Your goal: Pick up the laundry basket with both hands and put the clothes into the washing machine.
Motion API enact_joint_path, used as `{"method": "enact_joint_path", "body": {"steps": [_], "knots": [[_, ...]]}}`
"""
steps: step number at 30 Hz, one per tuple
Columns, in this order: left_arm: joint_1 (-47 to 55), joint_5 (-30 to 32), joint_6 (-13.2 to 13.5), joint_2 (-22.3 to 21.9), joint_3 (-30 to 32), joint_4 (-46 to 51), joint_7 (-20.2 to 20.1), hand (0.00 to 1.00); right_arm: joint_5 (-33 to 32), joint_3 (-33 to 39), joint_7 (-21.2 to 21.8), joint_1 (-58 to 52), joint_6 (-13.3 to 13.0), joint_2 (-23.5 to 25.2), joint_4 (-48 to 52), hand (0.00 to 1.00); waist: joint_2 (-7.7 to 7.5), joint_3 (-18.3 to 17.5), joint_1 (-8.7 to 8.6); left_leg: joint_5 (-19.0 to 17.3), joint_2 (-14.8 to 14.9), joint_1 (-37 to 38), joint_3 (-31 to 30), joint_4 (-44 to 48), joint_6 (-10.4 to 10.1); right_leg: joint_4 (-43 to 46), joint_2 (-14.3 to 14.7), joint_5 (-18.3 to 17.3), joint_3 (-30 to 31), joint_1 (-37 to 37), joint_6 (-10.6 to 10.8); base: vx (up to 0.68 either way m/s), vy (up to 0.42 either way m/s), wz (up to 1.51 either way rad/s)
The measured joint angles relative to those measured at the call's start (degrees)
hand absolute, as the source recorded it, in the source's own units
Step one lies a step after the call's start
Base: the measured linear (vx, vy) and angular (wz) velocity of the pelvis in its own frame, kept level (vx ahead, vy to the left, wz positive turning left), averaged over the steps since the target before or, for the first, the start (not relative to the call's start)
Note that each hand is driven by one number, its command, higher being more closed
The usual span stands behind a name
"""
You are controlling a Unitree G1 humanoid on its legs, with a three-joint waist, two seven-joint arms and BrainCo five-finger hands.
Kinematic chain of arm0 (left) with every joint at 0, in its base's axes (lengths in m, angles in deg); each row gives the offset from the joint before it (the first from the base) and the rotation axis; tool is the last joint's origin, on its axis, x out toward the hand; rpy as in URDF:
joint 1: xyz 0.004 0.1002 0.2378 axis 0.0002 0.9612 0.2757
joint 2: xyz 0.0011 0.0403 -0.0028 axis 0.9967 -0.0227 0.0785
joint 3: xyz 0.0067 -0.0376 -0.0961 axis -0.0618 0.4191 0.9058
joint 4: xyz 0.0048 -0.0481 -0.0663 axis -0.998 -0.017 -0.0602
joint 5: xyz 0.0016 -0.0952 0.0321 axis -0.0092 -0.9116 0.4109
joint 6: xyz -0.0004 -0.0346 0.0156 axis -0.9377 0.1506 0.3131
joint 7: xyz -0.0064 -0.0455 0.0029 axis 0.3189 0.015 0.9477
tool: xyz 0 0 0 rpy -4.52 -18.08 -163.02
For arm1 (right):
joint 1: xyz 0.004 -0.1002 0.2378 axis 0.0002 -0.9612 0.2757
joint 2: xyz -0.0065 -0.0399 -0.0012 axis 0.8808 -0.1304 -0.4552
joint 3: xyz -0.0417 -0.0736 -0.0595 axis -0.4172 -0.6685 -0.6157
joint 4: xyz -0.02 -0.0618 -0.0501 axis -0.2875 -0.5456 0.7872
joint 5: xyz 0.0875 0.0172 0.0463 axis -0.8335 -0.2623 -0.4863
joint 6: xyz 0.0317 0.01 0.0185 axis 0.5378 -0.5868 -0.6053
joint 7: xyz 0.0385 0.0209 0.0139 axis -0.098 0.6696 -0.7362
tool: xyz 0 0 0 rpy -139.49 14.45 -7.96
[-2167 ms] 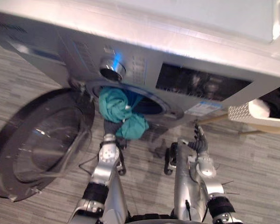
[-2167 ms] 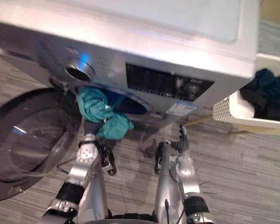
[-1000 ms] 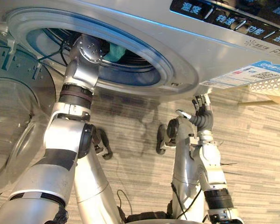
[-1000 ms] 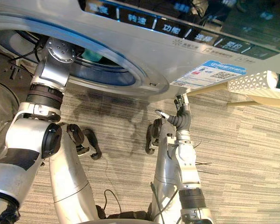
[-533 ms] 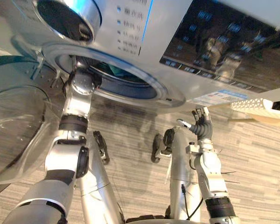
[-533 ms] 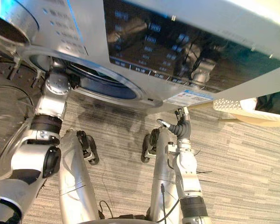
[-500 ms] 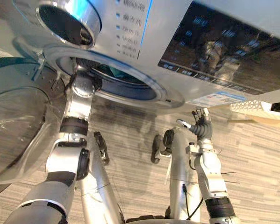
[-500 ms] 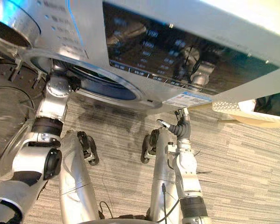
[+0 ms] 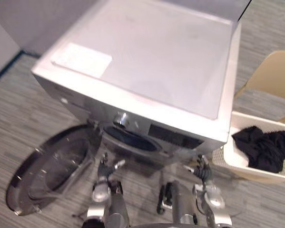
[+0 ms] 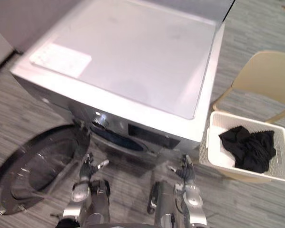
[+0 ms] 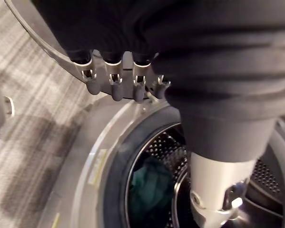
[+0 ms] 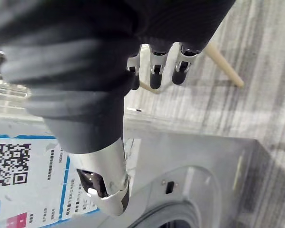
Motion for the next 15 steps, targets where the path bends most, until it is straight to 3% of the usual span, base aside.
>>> {"method": "enact_joint_path", "body": {"steps": [3,10,15], "knots": [[-0.34,1.70,0.00,0.68,0.04,-5.04,-1.10,0.00,-0.10,1.10,0.04,0.90,0.75,-1.16,-6.98,0.00,1.26,-1.01,0.06,3.88,-1.15,5.77,1.13,-9.03,-0.02,-9.16,1.88,4.65,1.49,4.39,0.51,0.14,0.085,-0.28],[-0.41,6.48,-0.42,1.70,-0.87,-10.53,-2.57,0.00,-0.27,4.13,0.11,1.55,1.06,-2.41,-14.13,0.00,1.53,-3.89,-1.37,5.11,-2.96,13.94,3.45,-15.40,0.38,-24.26,3.58,13.25,6.86,12.59,2.17,0.07,0.090,-0.44],[-2.64,8.15,-1.30,2.68,-3.25,-12.88,-3.47,0.00,-2.65,4.17,0.05,3.45,2.08,-2.06,-15.41,0.00,1.11,-3.54,-1.66,3.92,-3.66,16.92,11.08,-14.27,0.86,-26.52,5.02,18.00,20.10,8.96,2.38,-0.08,0.046,-1.26]]}}
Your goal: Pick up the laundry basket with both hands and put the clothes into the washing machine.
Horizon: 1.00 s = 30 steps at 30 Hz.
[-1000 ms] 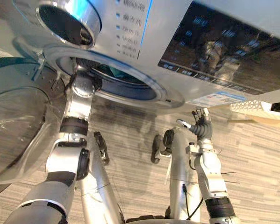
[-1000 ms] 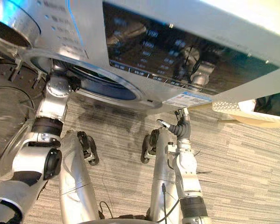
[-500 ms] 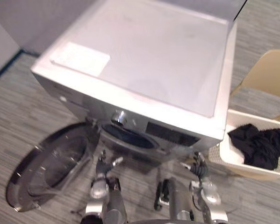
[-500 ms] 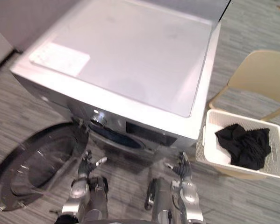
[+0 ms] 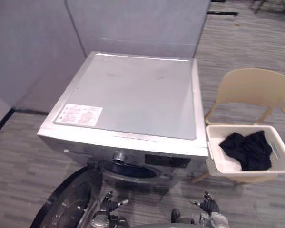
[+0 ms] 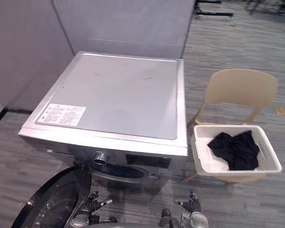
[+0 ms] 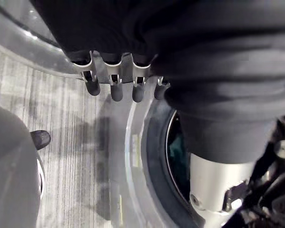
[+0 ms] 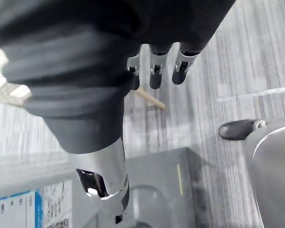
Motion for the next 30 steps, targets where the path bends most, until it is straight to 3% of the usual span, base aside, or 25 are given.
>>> {"method": "enact_joint_path", "body": {"steps": [1,2,3,4,5,6,9,10,11,12,13,14,15,16,17,18,20,21,23,24,25,27,28,29,30], "knots": [[-0.04,0.00,-0.03,0.11,0.01,-0.01,0.00,0.00,-0.11,-0.02,-0.03,0.44,0.01,-0.16,0.01,0.00,-0.38,0.36,-0.03,-1.33,0.29,0.11,1.10,0.72,0.07,-0.27,0.69,0.72,1.62,-0.94,-0.13,-0.15,-0.022,-1.88],[-0.06,0.00,-0.04,-0.06,0.02,-0.03,-0.01,0.00,-0.26,-0.25,-0.18,1.87,0.06,-0.41,0.13,0.00,0.55,0.76,-0.06,-5.56,1.12,0.55,2.30,1.54,0.36,-1.92,2.35,0.59,3.27,-2.67,-1.94,-0.18,0.010,-1.99],[-0.59,0.00,-0.04,-0.31,-0.06,-0.89,-0.02,0.00,-0.31,-0.32,-0.24,2.49,0.25,-0.50,0.07,0.00,0.62,1.44,0.16,-7.35,1.09,1.33,5.67,0.42,1.00,-2.69,1.61,-0.49,-1.86,-3.14,-7.05,-0.20,0.033,-2.35],[-0.96,-0.01,-0.07,-0.98,-0.03,-1.61,-0.03,0.00,-0.40,-0.33,-0.34,3.85,0.18,-1.11,0.17,0.00,2.36,1.51,0.32,-7.56,1.95,2.23,7.82,-0.35,1.39,-1.99,1.30,-1.57,-9.81,-4.11,-9.42,-0.17,0.064,-2.68],[-1.12,-0.01,-0.08,-0.53,-0.04,-1.82,-0.04,0.00,-0.54,-1.08,-0.32,5.03,0.18,-0.62,0.24,0.00,2.26,1.95,0.46,-7.45,3.29,3.03,13.41,0.59,1.54,5.47,-0.19,-2.36,-21.62,-7.30,-10.47,-0.06,0.005,-2.68],[-1.29,-0.03,-0.24,0.51,-0.14,-2.00,-0.08,0.00,-0.56,-1.58,-0.36,5.54,0.15,-0.05,0.63,0.00,0.70,2.29,0.28,-7.95,3.15,4.77,18.22,1.50,0.73,10.57,-2.16,-5.24,-31.18,-7.96,-13.71,0.01,-0.021,-2.70],[-1.01,-0.07,-0.62,1.58,-1.16,-2.35,-0.16,0.00,-0.65,-1.64,-0.78,6.59,0.12,0.02,0.54,0.00,0.29,2.37,0.27,-7.75,3.63,8.29,29.48,3.05,-0.95,13.85,-6.40,-6.76,-49.03,-7.24,-14.67,0.13,-0.068,-2.61],[-0.98,-0.09,-0.72,1.93,-1.07,-2.74,-0.16,0.00,-0.63,-1.85,-0.57,6.34,0.07,0.10,0.52,0.00,0.25,2.35,0.05,-8.19,3.64,9.52,31.58,3.70,-1.62,14.44,-6.44,-5.41,-50.47,-7.33,-11.74,0.16,-0.157,-2.56],[-1.16,-0.12,-0.74,2.10,-1.04,-3.11,-0.13,0.00,-0.63,-2.44,-0.45,6.21,0.08,-0.04,0.10,0.00,0.16,2.42,0.11,-9.13,4.87,10.09,32.55,6.57,-3.02,15.30,-5.35,-5.59,-48.80,-8.06,-10.60,0.21,-0.184,-2.22],[-1.18,-0.17,-0.89,2.11,-0.52,-3.42,-0.20,0.00,-0.56,-2.87,-0.34,6.11,0.19,-0.09,-1.12,0.00,1.35,3.12,0.07,-10.56,8.65,10.07,32.28,14.40,-3.78,16.01,-3.15,-6.36,-45.33,-8.78,-10.97,0.21,-0.137,-1.66],[-1.18,-0.41,-0.94,1.83,0.25,-3.42,-0.24,0.00,-0.55,-3.13,-0.29,5.93,0.36,-0.12,-1.63,0.00,1.17,3.03,0.13,-10.92,11.21,9.58,31.59,20.56,-2.74,15.87,-1.51,-6.87,-43.37,-8.73,-11.06,0.27,-0.159,-1.84],[-1.25,-1.17,-0.91,1.42,1.31,-3.32,-0.24,0.00,-0.55,-4.11,-0.24,5.77,0.39,-0.69,-2.13,0.00,2.84,3.86,0.16,-8.60,17.41,6.82,26.71,34.31,4.22,14.19,2.18,-7.44,-40.27,-7.32,-11.35,0.27,-0.131,-1.76],[-1.38,-2.20,-0.60,0.51,2.09,-2.99,-0.27,0.00,-0.53,-5.04,-0.27,6.07,0.40,-1.19,-2.72,0.00,4.33,4.77,0.25,-9.79,19.24,2.26,18.28,43.75,6.82,12.67,4.71,-7.58,-37.47,-5.71,-11.71,0.31,-0.133,-1.66],[-1.52,-2.61,-0.21,-0.07,2.65,-2.89,-0.31,0.00,-0.52,-5.11,-0.28,6.54,0.43,-1.54,-3.20,0.00,4.79,5.26,0.22,-10.87,17.97,-0.93,12.33,47.04,5.46,12.00,5.63,-7.61,-35.62,-4.90,-11.91,0.32,-0.081,-1.37],[-1.66,-3.55,0.26,-0.64,3.35,-1.87,-0.27,0.00,-0.53,-5.11,-0.26,7.17,0.46,-1.59,-3.97,0.00,4.78,6.08,0.31,-12.87,13.02,-6.27,2.68,48.97,3.10,10.55,6.25,-7.49,-33.09,-2.80,-11.79,0.28,-0.040,-1.12],[-1.58,-4.41,0.44,-0.93,3.32,-0.52,-0.18,0.00,-0.50,-5.05,-0.17,7.15,0.46,-1.36,-4.79,0.00,4.22,6.53,0.91,-13.68,8.46,-9.73,-3.28,47.30,2.27,8.30,6.47,-6.67,-31.19,0.26,-10.54,0.31,-0.021,-1.02],[-1.42,-5.21,1.18,-1.65,3.08,0.89,-0.15,0.00,-0.39,-5.03,-0.10,7.03,0.49,-1.05,-5.18,0.00,3.57,7.08,2.00,-13.83,3.79,-13.05,-6.47,39.58,2.52,4.82,6.56,-5.94,-28.75,4.56,-10.12,0.32,0.006,-0.63],[-1.42,-5.30,1.40,-1.97,2.70,1.65,-0.14,0.00,-0.20,-5.05,-0.05,7.24,0.45,-0.97,-5.01,0.00,3.57,7.10,1.98,-13.59,1.48,-15.17,-7.15,31.66,2.49,2.47,6.52,-6.07,-28.06,6.51,-8.86,0.26,0.035,-0.31],[-1.41,-5.68,1.45,-2.21,2.65,2.37,-0.15,0.00,0.03,-5.15,-0.06,7.99,0.30,-1.01,-5.00,0.00,3.71,7.12,2.08,-12.72,-0.79,-17.35,-7.06,20.64,2.30,-0.37,6.71,-5.80,-27.71,8.58,-7.95,0.26,0.066,-0.12],[-1.33,-6.23,1.50,-2.10,2.56,3.16,-0.13,0.00,0.20,-5.40,-0.11,8.30,0.23,-0.96,-5.02,0.00,3.19,7.18,3.38,-6.46,-2.46,-17.28,-6.96,15.67,4.29,-2.42,6.52,-5.39,-27.15,10.07,-7.09,0.35,0.096,-0.27],[-1.33,-6.66,1.50,-2.11,2.38,3.27,-0.10,0.00,0.30,-6.28,-0.16,8.44,0.18,-0.97,-5.02,0.00,2.66,6.80,4.53,-2.84,-3.57,-15.87,-6.38,12.65,5.95,-3.55,6.15,-4.85,-26.17,11.18,-6.73,0.48,0.146,-0.28],[-1.63,-6.82,1.46,-1.82,2.90,3.11,-0.16,0.00,0.63,-6.99,-0.13,9.76,0.12,-0.90,-5.04,0.00,2.05,6.73,4.89,-3.45,-5.20,-15.63,-6.41,12.42,9.46,-3.15,4.56,-5.84,-25.38,11.45,-4.98,0.44,0.194,-0.04],[-1.61,-6.84,1.45,-1.96,3.19,3.05,-0.14,0.00,0.92,-7.63,-0.11,10.28,0.13,-0.57,-5.14,0.00,1.95,6.81,4.94,-5.37,-5.53,-15.20,-6.07,13.26,11.06,0.19,3.48,-7.49,-25.31,11.07,-2.48,0.35,0.203,0.08],[-1.56,-6.88,1.40,-2.02,3.32,2.83,-0.08,0.00,1.09,-7.73,-0.08,10.64,0.18,-0.52,-5.24,0.00,2.14,6.76,5.00,-6.30,-5.54,-14.07,-6.08,13.19,10.84,4.36,2.77,-8.74,-25.00,10.03,-0.70,0.36,0.239,0.13],[-1.59,-6.91,1.38,-1.86,3.34,1.95,-0.11,0.00,1.50,-7.67,-0.05,10.57,0.13,-0.39,-5.21,0.00,2.05,6.94,4.82,-7.32,-6.26,-10.85,-6.63,12.04,11.05,17.71,0.28,-11.05,-24.82,6.80,2.09,0.29,0.200,0.21]]}}
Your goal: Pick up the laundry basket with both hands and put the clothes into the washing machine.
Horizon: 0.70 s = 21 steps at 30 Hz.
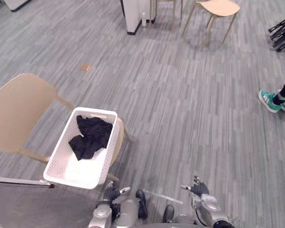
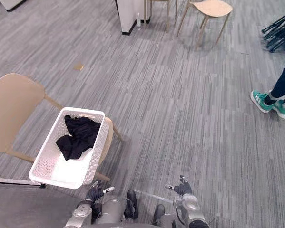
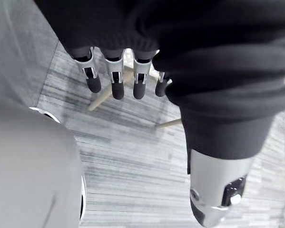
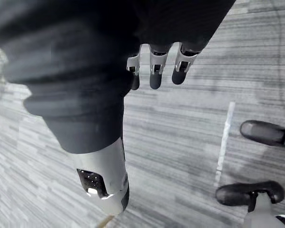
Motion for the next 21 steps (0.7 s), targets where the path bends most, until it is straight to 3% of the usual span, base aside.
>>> {"method": "enact_joint_path", "body": {"steps": [1,2,3,5,8,10,11,13,14,15,16,17,19,21], "knots": [[0.01,0.01,-0.01,-0.02,-0.05,-0.17,0.01,0.00,0.09,0.02,0.00,-0.19,0.00,0.07,0.03,0.00,-0.40,0.16,-0.12,-0.07,-0.78,1.93,-0.96,-0.70,0.00,7.94,-1.56,-0.11,-0.08,-2.00,0.20,0.37,0.230,0.65],[0.06,0.04,-0.16,0.52,-0.59,-0.23,-0.11,0.00,0.38,-0.02,0.04,-1.21,0.02,0.64,0.12,0.00,-1.71,0.03,-0.42,-0.76,-3.05,6.08,-4.40,-1.99,1.02,22.88,-5.57,3.56,-0.16,-6.10,0.83,0.33,0.152,1.12],[0.06,0.07,-0.32,0.94,-1.54,-0.27,-0.16,0.00,0.62,-0.10,0.06,-1.97,0.05,0.76,0.09,0.00,-1.59,0.34,-0.90,-1.66,-4.15,8.23,-7.77,-2.42,1.81,30.18,-7.50,2.80,-0.27,-8.18,0.28,0.49,0.113,1.68],[0.07,0.07,-0.40,0.87,-2.27,-0.42,0.09,0.00,1.03,-0.16,0.23,-2.61,0.03,0.78,0.18,0.00,-1.92,0.10,-1.83,-1.88,-4.97,10.59,-15.02,-2.94,2.15,32.99,-9.01,-1.54,-2.03,-9.69,-2.43,0.57,0.003,2.03],[-0.56,0.11,-0.80,0.63,-2.16,-0.08,0.40,0.00,0.97,0.37,0.07,-2.70,-0.10,0.74,1.06,0.00,-1.42,0.32,-1.22,-1.87,-5.06,11.88,-26.55,-3.25,2.13,19.21,-6.48,-4.19,-0.29,-12.20,-4.48,0.46,-0.100,2.07],[-1.93,0.17,-1.00,-0.80,-2.20,-0.07,0.84,0.00,0.07,0.78,-0.11,-3.87,-0.33,0.75,4.91,0.00,-1.29,0.03,-1.75,-2.13,-5.25,9.84,-35.54,-0.78,1.75,7.60,-1.50,-3.76,12.44,-15.17,-4.29,0.41,-0.259,2.34],[-3.11,0.15,-1.01,-2.22,-2.15,0.19,1.39,0.00,-1.23,1.80,-0.21,-4.92,-0.54,0.90,6.96,0.00,-0.95,0.17,-1.45,-2.96,-5.89,7.69,-38.96,2.92,0.47,2.38,0.42,-2.70,20.65,-16.46,-2.84,0.35,-0.283,2.28],[-3.56,0.15,-1.05,-3.37,-2.14,0.61,1.51,0.00,-1.79,2.74,-0.41,-5.58,-0.49,1.43,8.18,0.00,-1.20,-0.04,-1.44,-5.46,-7.16,5.31,-43.28,8.21,-2.55,-5.15,0.27,0.16,27.06,-15.05,-0.75,0.36,-0.331,2.40],[-3.52,0.13,-1.30,-4.32,-1.90,0.83,1.66,0.00,-2.15,2.97,-0.67,-6.97,-0.28,1.50,8.98,0.00,0.12,0.22,-1.54,-8.89,-6.83,5.29,-46.37,11.22,-5.62,-4.83,-0.38,5.99,23.95,-13.39,0.46,0.43,-0.470,2.73],[-3.04,0.18,-1.19,-5.36,-2.08,1.30,1.48,0.00,-2.55,3.71,-1.09,-7.05,-0.17,0.94,9.12,0.00,1.76,-0.49,-0.52,-8.72,-4.79,4.13,-47.49,11.23,-7.05,-1.25,0.08,4.02,19.44,-13.02,-1.41,0.30,-0.391,2.28],[-2.82,0.22,-1.19,-5.36,-2.21,1.30,1.49,0.00,-2.91,4.24,-1.47,-6.82,-0.19,0.94,9.34,0.00,1.96,-0.61,0.03,-7.84,-4.07,4.39,-47.50,10.57,-8.49,-0.03,-0.03,3.02,17.63,-12.49,-2.20,0.26,-0.446,1.98],[-2.77,0.21,-1.17,-5.37,-2.06,1.53,1.67,0.00,-3.50,5.07,-1.77,-7.07,-0.35,0.90,10.86,0.00,1.87,-0.83,0.07,-5.88,-2.46,4.56,-47.49,8.71,-10.35,0.28,-0.70,1.41,12.12,-10.02,-3.34,0.16,-0.368,1.94],[-2.18,0.11,-1.06,-5.44,-1.54,2.31,1.73,0.00,-3.62,6.30,-1.87,-7.17,-0.79,0.95,11.99,0.00,1.37,-1.15,0.19,-2.72,-0.38,4.43,-44.51,5.46,-11.18,0.05,-1.42,1.06,6.70,-7.32,-3.73,0.12,-0.292,1.98],[-1.53,0.07,-0.87,-5.46,-1.22,2.35,2.47,0.00,-4.09,7.40,-2.79,-7.38,-1.59,1.02,12.58,0.00,-0.44,-2.47,0.05,1.73,1.65,2.86,-36.93,1.28,-12.29,-2.16,-2.64,1.06,1.93,-4.58,-3.77,0.09,-0.151,1.86]]}}
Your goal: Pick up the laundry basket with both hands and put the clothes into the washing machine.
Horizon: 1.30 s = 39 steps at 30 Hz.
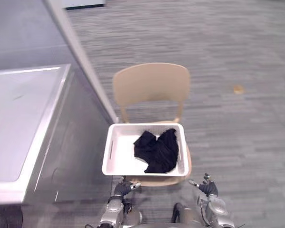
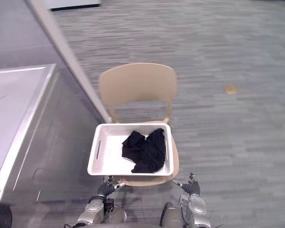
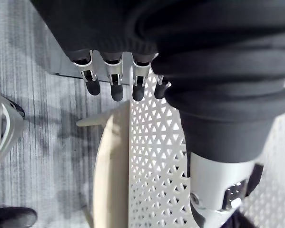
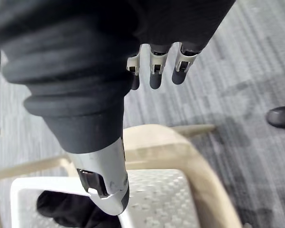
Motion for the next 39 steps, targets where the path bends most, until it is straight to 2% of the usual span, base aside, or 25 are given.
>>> {"method": "enact_joint_path", "body": {"steps": [1,3,4,5,6,8,10,13,15,19,23,25,27,29,31,33,34,36,39], "knots": [[0.57,0.00,0.22,0.27,-0.34,-0.01,0.26,0.00,-0.01,0.81,-0.18,0.13,-0.42,-0.10,0.92,0.00,0.08,-0.51,0.02,1.82,1.53,-0.13,8.05,-2.45,-0.34,-1.86,-0.26,0.02,-2.64,2.14,-0.02,0.09,-0.101,1.48],[0.74,0.02,0.28,1.25,-2.22,0.08,0.28,0.00,0.03,1.46,-0.90,0.11,-0.90,-0.26,1.75,0.00,-0.40,-0.73,-0.21,2.34,2.63,-0.78,14.95,-4.24,0.40,-3.38,-0.29,0.02,-5.56,3.73,-0.02,0.07,-0.050,1.26],[0.89,0.02,0.41,2.37,-3.57,0.08,0.32,0.00,0.16,1.97,-1.42,0.11,-0.92,-0.25,3.57,0.00,-0.66,-1.21,-0.12,3.29,2.92,-0.82,19.56,-6.54,1.75,-4.40,-0.59,0.02,-7.59,4.52,-0.01,0.03,0.003,0.84],[0.90,0.02,0.44,2.55,-3.67,0.08,0.33,0.00,0.18,1.99,-1.46,0.11,-0.92,-0.15,3.84,0.00,-0.79,-1.24,-0.14,3.37,2.88,-0.84,19.93,-6.74,1.87,-4.50,-0.66,0.02,-7.78,4.56,-0.01,0.02,0.035,0.68],[0.91,0.02,0.47,3.70,-4.04,0.05,0.39,0.00,0.52,2.13,-2.09,-0.39,-0.92,0.68,7.16,0.00,-1.70,-1.32,-0.20,4.08,2.49,-0.72,21.85,-8.23,2.61,-5.42,-1.02,0.03,-8.51,5.01,0.00,0.01,0.067,0.32],[1.59,0.02,0.48,4.95,-4.20,-0.04,0.46,0.00,3.10,2.15,-3.67,-2.61,-1.02,1.47,14.23,0.00,-2.89,-2.03,-0.30,4.57,1.51,-0.55,22.01,-9.57,3.07,-7.33,-1.32,0.17,-8.44,5.68,0.23,0.01,0.062,0.24],[2.54,0.04,0.49,6.50,-4.50,-0.19,0.47,0.00,6.44,2.54,-4.04,-5.38,-1.05,1.96,22.07,0.00,-4.00,-2.71,-1.42,6.44,0.59,0.05,22.39,-11.08,3.33,-9.15,-1.86,1.21,-8.26,6.58,0.61,-0.01,0.028,0.08],[3.64,0.14,0.73,7.43,-4.51,-0.21,0.43,0.00,12.69,2.24,-4.09,-8.59,-1.45,1.64,31.01,0.00,-4.27,-2.88,-1.86,8.84,0.42,1.93,23.95,-13.95,3.26,-10.92,-1.73,3.18,-7.05,7.16,0.53,-0.05,0.016,-0.21],[4.02,0.74,0.97,8.46,-5.12,-0.54,0.28,0.00,17.60,-0.18,-3.42,-9.40,-2.43,0.03,35.35,0.00,-4.32,-2.94,-2.00,9.15,0.57,2.81,25.49,-15.41,3.35,-12.22,-1.34,3.69,-5.72,7.10,0.39,-0.10,0.004,-0.32],[4.08,2.29,1.63,9.29,-6.55,-1.30,0.02,0.00,20.86,-6.11,-0.35,-8.93,-2.57,-3.54,35.18,0.00,-4.26,-2.98,-2.91,9.58,0.76,3.53,25.92,-18.10,3.75,-13.47,-0.73,3.71,-4.82,6.85,0.43,-0.14,0.010,-0.08],[4.04,2.45,2.18,10.10,-6.60,-1.25,-0.91,0.00,21.12,-13.91,3.11,-2.94,-2.66,-8.77,27.28,0.00,-4.35,-2.91,-2.56,12.51,0.46,2.04,25.73,-22.16,4.12,-13.72,-0.45,4.30,-4.82,3.97,0.68,-0.17,0.023,0.07],[3.74,2.47,2.22,11.02,-6.57,-0.95,-1.16,0.00,21.65,-16.14,3.79,1.00,-2.53,-10.33,22.65,0.00,-4.18,-2.45,-1.57,12.95,0.23,-0.42,25.39,-22.33,4.17,-13.63,-0.43,4.69,-5.09,2.07,0.84,-0.22,0.042,0.13],[3.03,2.46,2.61,12.10,-6.26,0.47,-1.10,0.00,23.47,-17.65,3.77,6.00,-2.25,-11.82,17.52,0.00,-3.80,-0.50,0.02,13.17,0.18,-3.40,24.85,-21.32,4.30,-13.46,-0.48,5.02,-5.91,0.21,1.18,-0.18,0.025,0.25],[1.96,2.43,2.73,12.58,-5.84,0.60,-0.99,0.00,24.83,-17.75,3.63,11.24,-2.00,-12.77,12.22,0.00,-2.72,2.38,0.19,13.10,-0.06,-6.45,23.86,-20.13,4.45,-12.87,-1.05,4.89,-7.85,-1.13,1.01,-0.17,0.036,0.56],[1.07,2.26,2.72,12.73,-5.58,0.89,-0.54,0.00,27.89,-17.31,1.26,19.36,-0.19,-13.12,4.12,0.00,-1.64,5.14,0.46,13.89,-0.09,-9.83,23.87,-19.24,5.01,-11.44,-1.31,4.95,-8.42,-4.62,0.98,-0.11,0.045,0.43],[-0.06,2.09,2.70,12.75,-5.47,0.91,0.45,0.00,29.53,-15.46,-1.06,26.47,1.17,-13.30,-2.04,0.00,-0.55,9.11,2.30,16.10,0.26,-11.66,23.79,-19.44,4.92,-10.94,-1.30,5.99,-8.39,-6.44,0.80,-0.05,0.011,0.08],[-0.54,1.77,2.67,12.87,-5.46,0.89,0.68,0.00,29.83,-14.82,-1.26,29.85,0.92,-14.01,-4.68,0.00,-0.63,10.70,2.92,17.19,0.17,-12.75,23.73,-19.68,5.60,-10.18,-1.53,6.78,-8.28,-8.00,0.15,-0.04,0.010,0.00],[-1.51,1.62,2.68,13.06,-5.50,0.90,1.54,0.00,29.88,-14.64,-2.51,34.65,0.50,-15.23,-7.77,0.00,-0.86,12.07,3.10,18.11,-0.05,-14.53,23.17,-19.80,6.10,-9.45,-2.13,6.93,-8.29,-10.01,-0.02,0.00,0.003,0.04],[-3.93,0.00,3.37,12.44,-5.78,1.04,1.74,0.00,29.60,-14.55,-6.02,42.23,1.78,-18.43,-12.02,0.00,0.57,13.75,3.27,19.25,-0.52,-17.19,22.31,-20.96,6.23,-9.20,-2.18,7.26,-8.53,-12.99,0.19,0.00,-0.004,0.06]]}}
